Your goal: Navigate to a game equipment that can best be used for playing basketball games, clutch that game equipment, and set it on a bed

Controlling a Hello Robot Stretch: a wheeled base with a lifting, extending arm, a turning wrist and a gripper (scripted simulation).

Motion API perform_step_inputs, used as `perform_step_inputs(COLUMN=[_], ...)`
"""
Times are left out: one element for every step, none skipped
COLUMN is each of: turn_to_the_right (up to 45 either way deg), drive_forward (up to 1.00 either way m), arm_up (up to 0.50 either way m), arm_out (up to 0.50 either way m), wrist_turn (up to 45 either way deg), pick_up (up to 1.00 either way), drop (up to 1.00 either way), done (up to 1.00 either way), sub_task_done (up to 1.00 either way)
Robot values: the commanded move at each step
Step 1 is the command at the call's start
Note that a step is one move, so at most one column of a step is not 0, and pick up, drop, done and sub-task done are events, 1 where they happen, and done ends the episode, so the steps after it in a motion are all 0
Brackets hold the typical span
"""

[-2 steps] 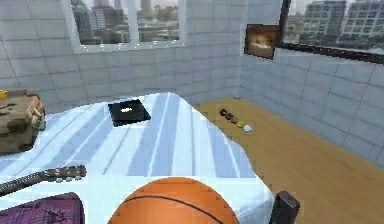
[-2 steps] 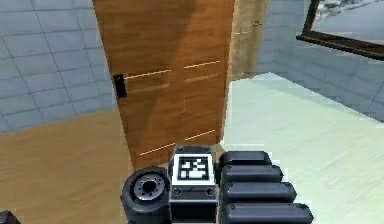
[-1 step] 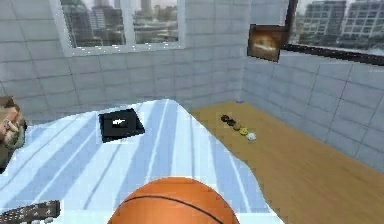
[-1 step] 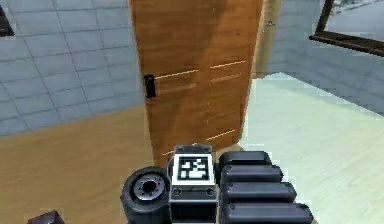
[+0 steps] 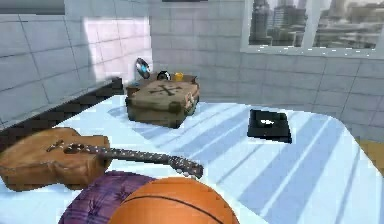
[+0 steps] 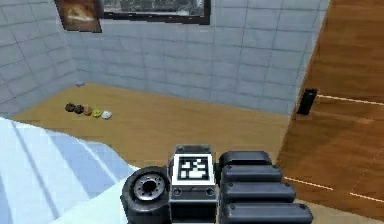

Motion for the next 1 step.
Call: perform_step_inputs(turn_to_the_right=[-21.0], drive_forward=[0.00], arm_up=[0.00], arm_out=[0.00], wrist_turn=[0.0], pick_up=[0.00], drop=[0.00], done=[0.00], sub_task_done=[0.00])
